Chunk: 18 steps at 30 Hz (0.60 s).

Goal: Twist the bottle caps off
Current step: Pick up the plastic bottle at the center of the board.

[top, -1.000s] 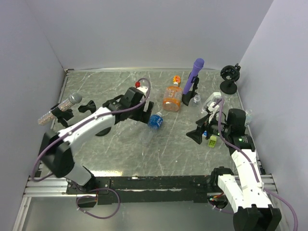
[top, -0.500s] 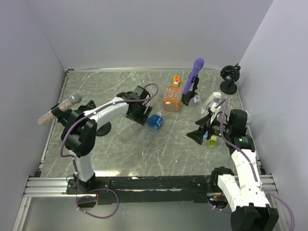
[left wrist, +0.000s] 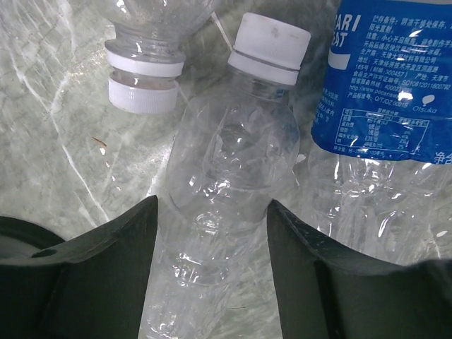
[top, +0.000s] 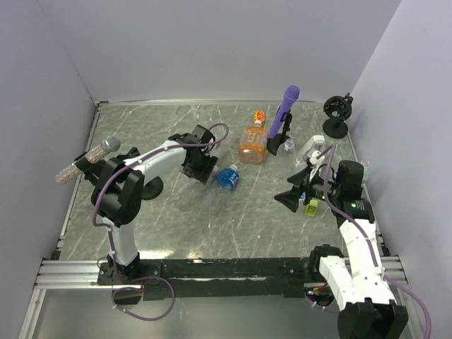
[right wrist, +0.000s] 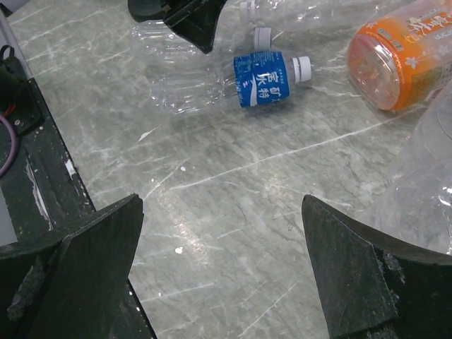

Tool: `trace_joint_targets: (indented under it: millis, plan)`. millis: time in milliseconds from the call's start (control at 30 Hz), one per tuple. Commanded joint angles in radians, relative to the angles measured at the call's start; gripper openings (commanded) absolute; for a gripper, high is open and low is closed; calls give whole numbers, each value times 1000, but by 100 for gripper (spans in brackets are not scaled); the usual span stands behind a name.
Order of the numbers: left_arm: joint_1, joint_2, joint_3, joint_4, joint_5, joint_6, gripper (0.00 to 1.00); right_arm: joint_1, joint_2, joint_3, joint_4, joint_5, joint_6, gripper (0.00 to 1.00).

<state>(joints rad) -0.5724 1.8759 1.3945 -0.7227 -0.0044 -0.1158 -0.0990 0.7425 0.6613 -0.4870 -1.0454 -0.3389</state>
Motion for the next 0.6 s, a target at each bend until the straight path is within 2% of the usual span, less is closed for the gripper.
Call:
trace_joint_targets:
  millis: [0, 200, 367, 467, 567]
  plan:
    - [2, 75, -20, -9, -29, 15, 64, -15, -63, 4, 30, -51, -25, 100]
    - [3, 71, -46, 8, -43, 8, 72, -19, -65, 3, 31, -54, -23, 100]
    - [2, 65, -42, 5, -52, 5, 73, -21, -61, 3, 31, -56, -23, 100]
    - [2, 74, -37, 3, -57, 2, 70, -22, -63, 3, 30, -56, -26, 100]
    - [2, 51, -37, 6, -75, -7, 57, -24, -63, 3, 28, -53, -29, 100]
